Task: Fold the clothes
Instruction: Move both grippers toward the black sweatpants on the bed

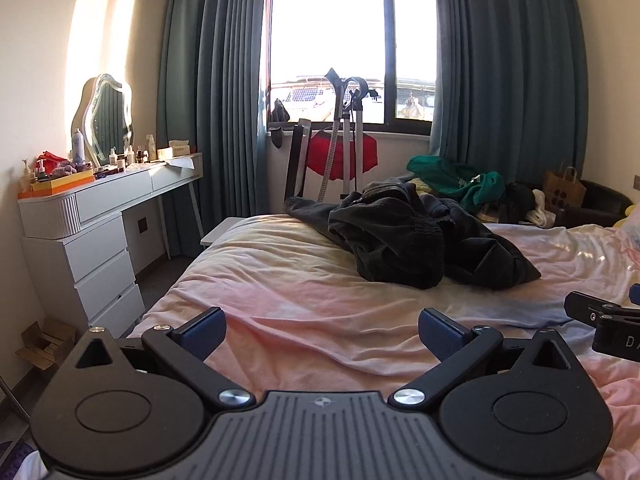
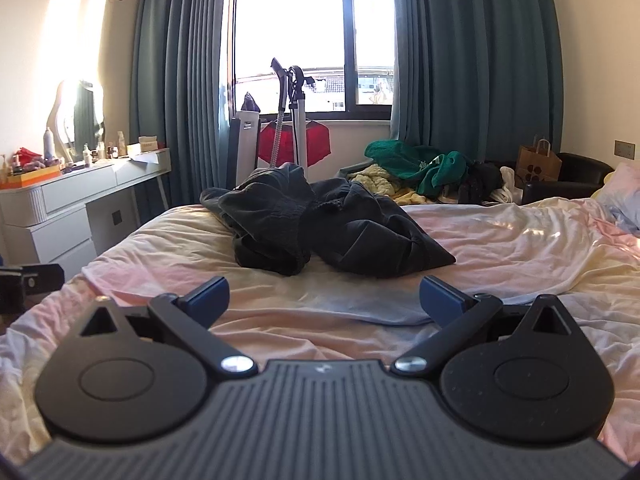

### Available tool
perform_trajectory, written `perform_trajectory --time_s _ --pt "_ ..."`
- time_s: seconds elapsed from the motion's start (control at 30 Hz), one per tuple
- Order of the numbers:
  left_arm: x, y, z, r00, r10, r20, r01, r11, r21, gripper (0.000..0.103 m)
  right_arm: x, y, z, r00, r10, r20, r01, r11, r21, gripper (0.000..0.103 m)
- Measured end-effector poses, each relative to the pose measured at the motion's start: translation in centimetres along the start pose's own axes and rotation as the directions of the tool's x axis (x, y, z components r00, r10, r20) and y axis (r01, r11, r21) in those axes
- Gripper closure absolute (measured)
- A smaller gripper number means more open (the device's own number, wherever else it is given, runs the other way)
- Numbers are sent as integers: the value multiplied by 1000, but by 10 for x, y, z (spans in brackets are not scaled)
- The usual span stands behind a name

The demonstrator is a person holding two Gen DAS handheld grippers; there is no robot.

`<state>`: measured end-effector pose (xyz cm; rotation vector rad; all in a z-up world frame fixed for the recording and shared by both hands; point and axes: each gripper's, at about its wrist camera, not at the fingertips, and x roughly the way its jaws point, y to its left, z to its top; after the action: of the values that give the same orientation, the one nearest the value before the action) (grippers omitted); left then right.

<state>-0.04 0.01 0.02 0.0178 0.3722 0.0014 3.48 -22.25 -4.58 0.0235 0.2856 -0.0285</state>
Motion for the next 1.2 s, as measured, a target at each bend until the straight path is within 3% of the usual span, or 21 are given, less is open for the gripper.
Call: perform_trajectory --time_s 0.23,0.73,0.97,1.2 --pt "-15 1 0 1000 -2 20 2 1000 -1 0 5 0 -1 1000 20 -23 -19 999 32 0" --pt "-10 -5 -8 1000 8 28 -9 1000 12 0 1 3 -2 1000 -20 -7 20 1000 13 0" --pt "-11 -7 -13 998 -38 46 39 999 -26 0 -6 -1 2 999 -18 27 17 1000 22 0" --pt "-6 -14 -19 999 -32 37 33 999 -9 0 -8 -8 4 999 -8 35 6 998 55 0"
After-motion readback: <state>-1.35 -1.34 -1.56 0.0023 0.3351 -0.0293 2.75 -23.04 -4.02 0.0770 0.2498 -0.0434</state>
